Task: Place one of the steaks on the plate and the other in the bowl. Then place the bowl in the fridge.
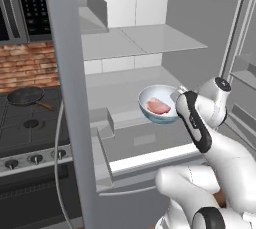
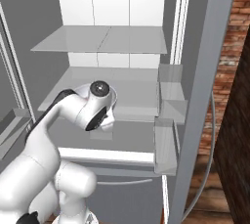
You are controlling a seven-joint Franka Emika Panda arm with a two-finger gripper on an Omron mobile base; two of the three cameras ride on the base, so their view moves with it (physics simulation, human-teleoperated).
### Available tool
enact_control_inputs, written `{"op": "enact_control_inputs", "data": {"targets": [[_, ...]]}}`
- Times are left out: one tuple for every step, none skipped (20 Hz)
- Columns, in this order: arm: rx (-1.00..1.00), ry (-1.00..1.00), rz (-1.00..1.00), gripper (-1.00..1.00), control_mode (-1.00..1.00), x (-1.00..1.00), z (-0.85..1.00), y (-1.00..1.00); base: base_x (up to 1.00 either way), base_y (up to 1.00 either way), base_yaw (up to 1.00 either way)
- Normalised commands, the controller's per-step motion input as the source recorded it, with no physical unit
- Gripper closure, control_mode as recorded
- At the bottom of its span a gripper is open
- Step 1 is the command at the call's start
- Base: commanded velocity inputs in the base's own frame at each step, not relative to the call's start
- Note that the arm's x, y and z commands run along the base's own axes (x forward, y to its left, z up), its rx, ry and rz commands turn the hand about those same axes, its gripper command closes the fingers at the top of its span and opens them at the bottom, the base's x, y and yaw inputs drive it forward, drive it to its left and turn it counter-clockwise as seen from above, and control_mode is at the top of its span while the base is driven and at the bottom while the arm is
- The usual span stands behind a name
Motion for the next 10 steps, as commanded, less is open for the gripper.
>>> {"op": "enact_control_inputs", "data": {"targets": [[0.0, -0.04, -0.12, 1.0, -1.0, 0.62, 0.0, 0.24, 0.0, 0.0, 0.0], [0.0, 0.0, -0.11, 1.0, -1.0, 0.61, 0.0, 0.31, 0.0, 0.0, 0.0], [0.0, 0.0, -0.11, 1.0, -1.0, 0.64, 0.0, 0.34, 0.0, 0.0, 0.0], [0.0, 0.0, -0.08, 1.0, -1.0, 0.66, 0.0, 0.34, 0.0, 0.0, 0.0], [0.0, 0.0, -0.08, 1.0, -1.0, 0.66, 0.0, 0.25, 0.0, 0.0, 0.0], [0.0, 0.0, -0.08, 1.0, -1.0, 0.71, 0.0, 0.15, 0.0, 0.0, 0.0], [0.0, 0.0, -0.07, 1.0, -1.0, 0.74, 0.0, 0.08, 0.0, 0.0, 0.0], [0.0, 0.0, -0.09, 1.0, -1.0, 0.76, 0.0, 0.11, 0.0, 0.0, 0.0], [0.0, 0.0, -0.09, 1.0, -1.0, 0.74, 0.0, 0.11, 0.0, 0.0, 0.0], [0.0, 0.0, -0.1, 1.0, -1.0, 0.71, 0.0, 0.14, 0.0, 0.0, 0.0]]}}
